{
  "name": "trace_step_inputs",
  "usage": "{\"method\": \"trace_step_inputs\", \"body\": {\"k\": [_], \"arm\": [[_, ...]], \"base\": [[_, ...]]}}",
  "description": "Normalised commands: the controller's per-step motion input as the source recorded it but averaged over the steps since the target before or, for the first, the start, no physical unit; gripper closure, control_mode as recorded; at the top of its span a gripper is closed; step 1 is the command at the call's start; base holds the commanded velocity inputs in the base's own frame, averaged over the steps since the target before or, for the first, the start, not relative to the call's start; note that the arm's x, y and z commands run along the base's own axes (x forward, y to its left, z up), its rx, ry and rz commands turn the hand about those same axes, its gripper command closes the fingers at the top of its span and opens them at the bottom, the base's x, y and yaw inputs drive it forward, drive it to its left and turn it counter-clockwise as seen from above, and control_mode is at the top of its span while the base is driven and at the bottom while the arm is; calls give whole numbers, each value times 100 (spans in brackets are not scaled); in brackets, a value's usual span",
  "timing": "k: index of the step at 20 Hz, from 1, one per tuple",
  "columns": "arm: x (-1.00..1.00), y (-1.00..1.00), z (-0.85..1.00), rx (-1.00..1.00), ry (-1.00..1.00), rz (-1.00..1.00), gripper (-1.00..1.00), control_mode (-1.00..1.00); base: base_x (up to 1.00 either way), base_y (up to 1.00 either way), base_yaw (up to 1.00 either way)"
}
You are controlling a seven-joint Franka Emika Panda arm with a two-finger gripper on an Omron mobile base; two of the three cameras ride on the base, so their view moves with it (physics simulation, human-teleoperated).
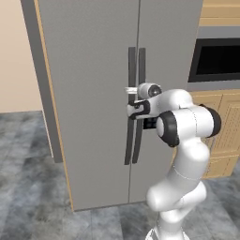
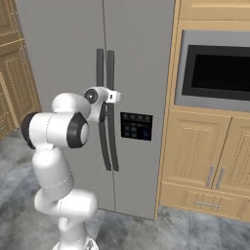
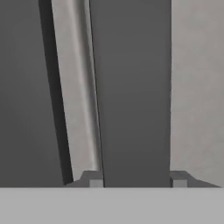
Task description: Move the hot dog bun to the plate on the dining table and place the condiment next to that plate. Then navigate to the fridge and take the sausage and place it on the plate as well.
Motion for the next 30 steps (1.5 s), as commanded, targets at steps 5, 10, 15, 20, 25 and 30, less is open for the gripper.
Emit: {"method": "trace_step_inputs", "body": {"k": [5,10,15,20,25,30], "arm": [[-15,0,-3,0,1,-6,100,-100],[-79,-20,2,0,-2,-5,100,-100],[-70,-29,24,0,3,0,100,-100],[-58,-44,43,0,18,0,100,-100],[-58,-41,47,0,21,0,100,-100],[-56,-8,10,-2,6,-1,-100,-100]], "base": [[0,0,0],[0,0,0],[0,0,0],[0,0,0],[0,0,0],[0,0,0]]}}
